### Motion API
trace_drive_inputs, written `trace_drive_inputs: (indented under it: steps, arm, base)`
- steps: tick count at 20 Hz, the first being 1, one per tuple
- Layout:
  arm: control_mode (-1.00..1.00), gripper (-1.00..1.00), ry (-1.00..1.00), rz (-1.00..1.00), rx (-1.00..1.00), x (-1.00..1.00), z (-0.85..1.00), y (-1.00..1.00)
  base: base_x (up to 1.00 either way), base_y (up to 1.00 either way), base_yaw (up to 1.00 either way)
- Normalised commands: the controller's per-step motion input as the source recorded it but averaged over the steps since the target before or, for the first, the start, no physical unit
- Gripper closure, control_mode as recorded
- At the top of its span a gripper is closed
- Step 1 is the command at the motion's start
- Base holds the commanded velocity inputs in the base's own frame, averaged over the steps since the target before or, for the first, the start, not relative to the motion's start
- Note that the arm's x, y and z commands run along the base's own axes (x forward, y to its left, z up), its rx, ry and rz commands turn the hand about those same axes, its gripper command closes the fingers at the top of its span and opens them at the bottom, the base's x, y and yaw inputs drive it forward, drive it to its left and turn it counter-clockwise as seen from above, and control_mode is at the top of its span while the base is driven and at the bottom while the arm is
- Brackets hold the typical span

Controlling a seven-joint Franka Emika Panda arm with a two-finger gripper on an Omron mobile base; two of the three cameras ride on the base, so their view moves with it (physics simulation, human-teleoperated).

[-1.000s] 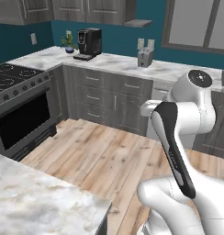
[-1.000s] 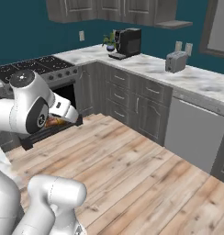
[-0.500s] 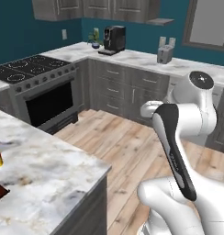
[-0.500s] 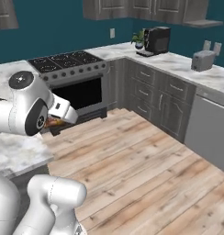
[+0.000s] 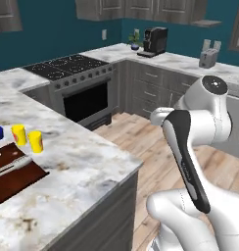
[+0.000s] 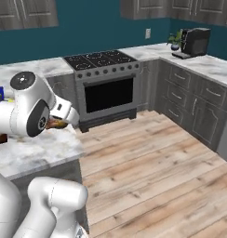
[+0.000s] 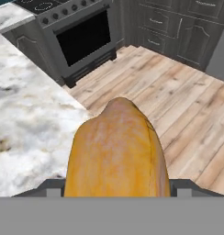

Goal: Gather the eggplant and broccoli from the fridge and place them on a tray on the dining counter. Then gather the chicken drumsticks from the fridge and place them on the other tray.

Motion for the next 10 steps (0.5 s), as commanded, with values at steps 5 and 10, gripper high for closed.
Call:
trace_drive_inputs:
  steps: [5, 10]
  arm:
    - [1.00, 1.00, 0.00, 0.00, 0.00, 0.00, 0.00, 0.00]
    - [1.00, 1.00, 0.00, 0.00, 0.00, 0.00, 0.00, 0.00]
  base:
    - [-0.65, 0.52, 0.30]
    - [-0.57, 0.61, 0.28]
